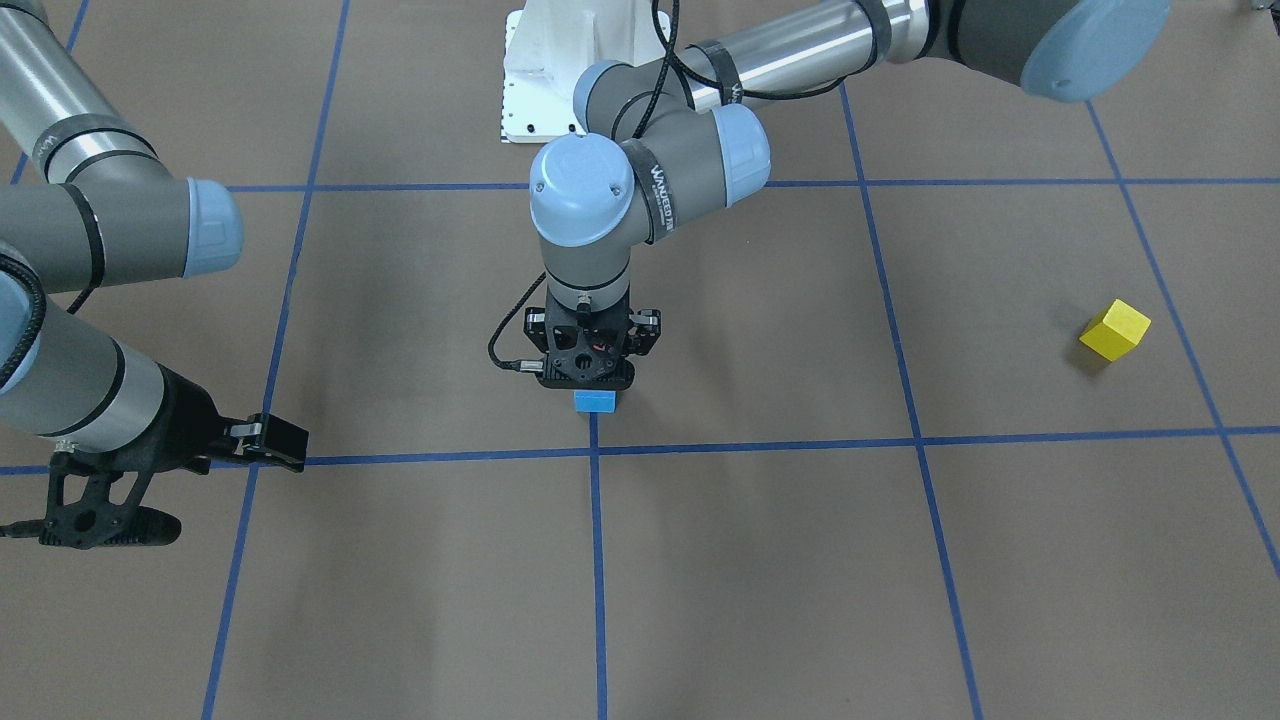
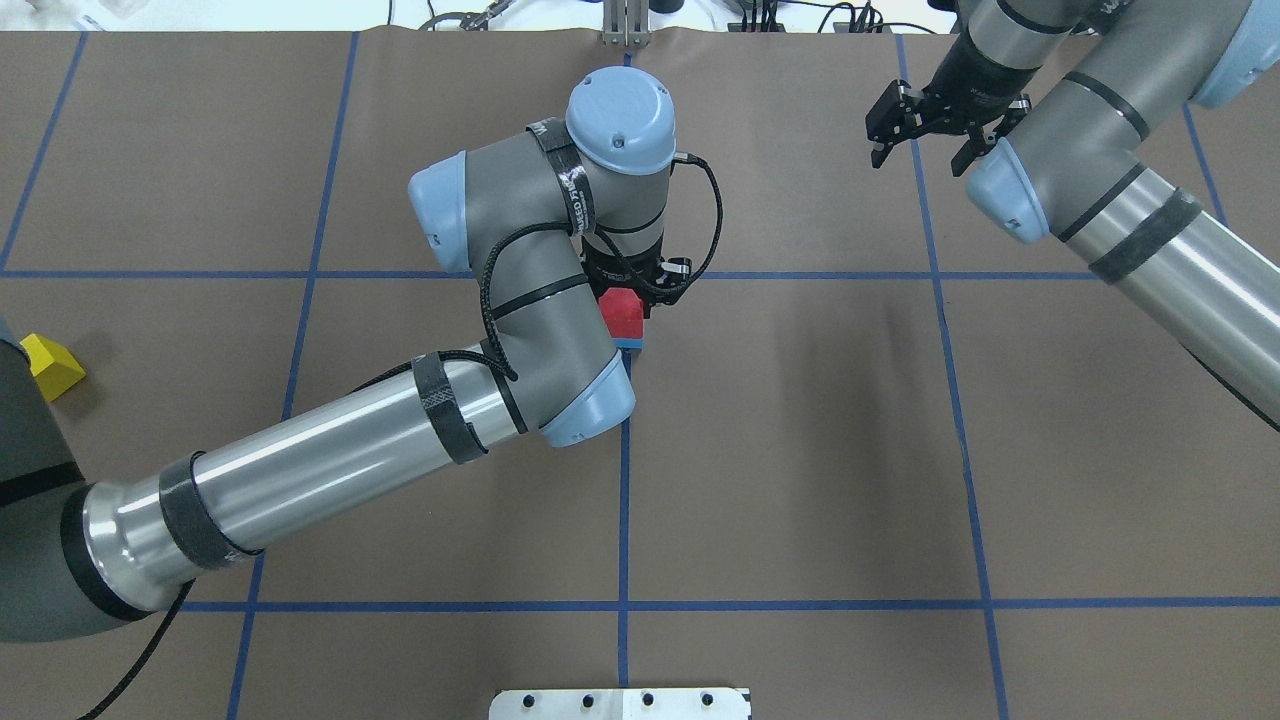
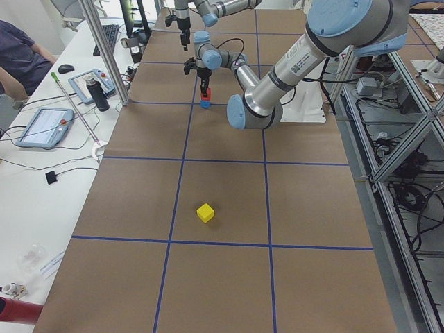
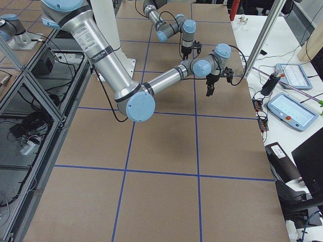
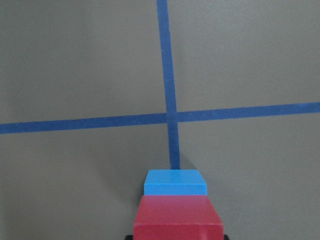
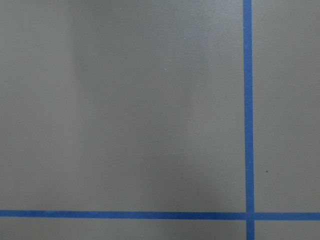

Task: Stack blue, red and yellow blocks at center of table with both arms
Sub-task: 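Lower the red cube onto the blue cube with the left gripper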

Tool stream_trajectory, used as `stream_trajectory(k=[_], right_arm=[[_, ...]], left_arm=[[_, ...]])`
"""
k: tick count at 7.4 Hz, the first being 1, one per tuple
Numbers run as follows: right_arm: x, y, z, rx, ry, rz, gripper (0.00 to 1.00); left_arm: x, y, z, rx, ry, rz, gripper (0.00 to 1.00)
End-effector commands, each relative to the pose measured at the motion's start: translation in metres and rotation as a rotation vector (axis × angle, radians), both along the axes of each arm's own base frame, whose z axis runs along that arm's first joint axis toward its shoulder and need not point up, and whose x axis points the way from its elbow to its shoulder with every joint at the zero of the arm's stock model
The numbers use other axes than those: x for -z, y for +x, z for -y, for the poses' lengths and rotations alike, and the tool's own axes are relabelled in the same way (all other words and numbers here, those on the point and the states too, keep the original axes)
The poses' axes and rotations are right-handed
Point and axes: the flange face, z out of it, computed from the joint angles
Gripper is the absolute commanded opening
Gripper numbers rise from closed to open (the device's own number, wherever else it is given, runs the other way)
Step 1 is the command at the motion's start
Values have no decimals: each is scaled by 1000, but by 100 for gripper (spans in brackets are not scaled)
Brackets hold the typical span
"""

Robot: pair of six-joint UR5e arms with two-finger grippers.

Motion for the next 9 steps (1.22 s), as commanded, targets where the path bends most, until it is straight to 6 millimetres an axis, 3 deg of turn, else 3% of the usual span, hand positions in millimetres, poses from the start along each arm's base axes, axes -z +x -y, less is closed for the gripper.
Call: stream_trajectory(k=[1,9], right_arm=[[-1,1,0,0,0,0,99],[-2,1,0,-1,-3,-1,99]], left_arm=[[2,-1,0,0,1,-2,34],[1,0,2,4,11,-8,34]])
